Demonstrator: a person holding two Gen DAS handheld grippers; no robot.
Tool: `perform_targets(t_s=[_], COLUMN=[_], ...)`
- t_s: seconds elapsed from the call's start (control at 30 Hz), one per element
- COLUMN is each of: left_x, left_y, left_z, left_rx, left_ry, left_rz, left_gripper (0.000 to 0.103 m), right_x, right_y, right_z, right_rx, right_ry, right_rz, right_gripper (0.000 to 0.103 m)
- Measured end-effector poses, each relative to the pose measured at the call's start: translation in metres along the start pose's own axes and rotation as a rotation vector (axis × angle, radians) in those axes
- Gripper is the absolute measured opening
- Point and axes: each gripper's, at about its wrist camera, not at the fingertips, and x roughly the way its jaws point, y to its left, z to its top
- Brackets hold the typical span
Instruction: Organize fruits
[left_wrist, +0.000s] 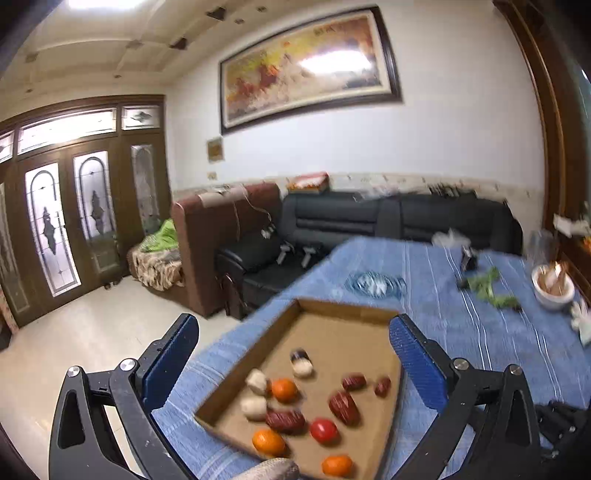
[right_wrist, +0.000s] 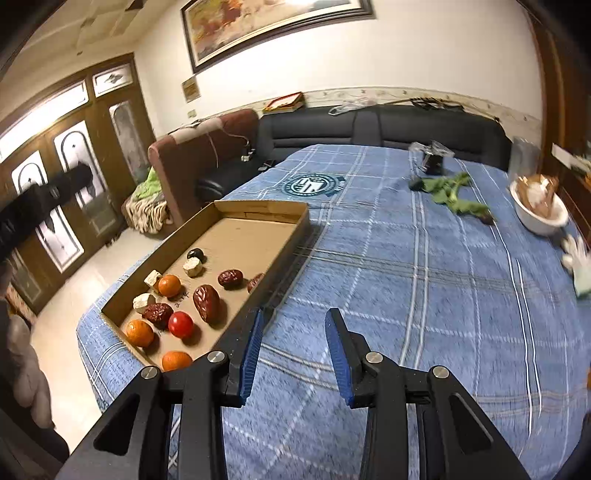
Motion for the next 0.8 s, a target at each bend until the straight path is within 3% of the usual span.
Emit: perform_targets(t_s=[0.1, 0.2, 0.53, 0.8], left_x=[0.006, 0.012, 0.026, 0.045], left_y=[-0.008, -0.019, -0.031, -0.017], left_z=[-0.008, -0.017, -0.032, -0.038], left_rx=[0.005, 0.032, 0.077, 0.02], left_ry=[0.076, 0.137, 0.204, 0.269], left_rz=[-0.044, -0.039, -0.08, -0.116], left_gripper=[0.103, 0.103, 0.103, 0.103], right_x=[-0.003, -0.003, 0.006, 0.017], right_y=[-0.004, -0.009, 0.001, 0.007], right_z=[-0.007, -0.012, -0.015, -0.017], right_rx=[0.006, 0.015, -0.023, -0.028], right_ry=[0.001, 0.006, 0.03, 0.058], right_rz=[-0.031, -0.045, -0.068, -0.076], right_gripper=[0.039, 0.039, 0.039, 0.039])
